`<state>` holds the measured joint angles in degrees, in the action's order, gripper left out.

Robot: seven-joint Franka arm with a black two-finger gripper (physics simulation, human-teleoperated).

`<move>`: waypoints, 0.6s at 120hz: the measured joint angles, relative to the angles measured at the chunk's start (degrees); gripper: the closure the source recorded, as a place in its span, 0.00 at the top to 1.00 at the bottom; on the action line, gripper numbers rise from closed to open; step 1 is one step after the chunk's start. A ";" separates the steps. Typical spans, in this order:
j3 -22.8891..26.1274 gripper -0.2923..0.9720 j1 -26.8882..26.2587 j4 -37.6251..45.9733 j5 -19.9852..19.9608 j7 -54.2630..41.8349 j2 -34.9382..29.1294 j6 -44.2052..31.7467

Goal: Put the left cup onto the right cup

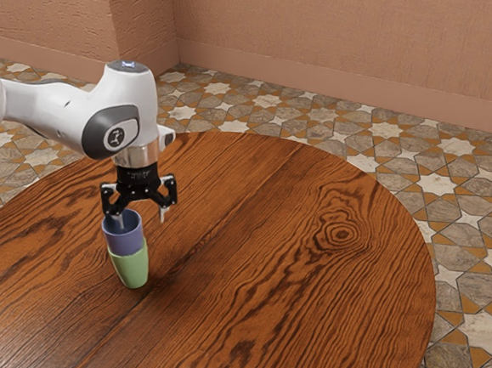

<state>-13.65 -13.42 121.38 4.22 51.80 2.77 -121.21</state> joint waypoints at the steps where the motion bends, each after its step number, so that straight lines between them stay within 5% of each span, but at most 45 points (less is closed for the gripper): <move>1: -0.01 0.70 -0.01 -0.01 0.00 0.00 -0.03 0.01; 72: 1.28 0.75 -0.99 -7.72 0.73 -1.92 -5.80 10.38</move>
<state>-12.38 -14.41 113.66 4.96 49.87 -3.03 -110.82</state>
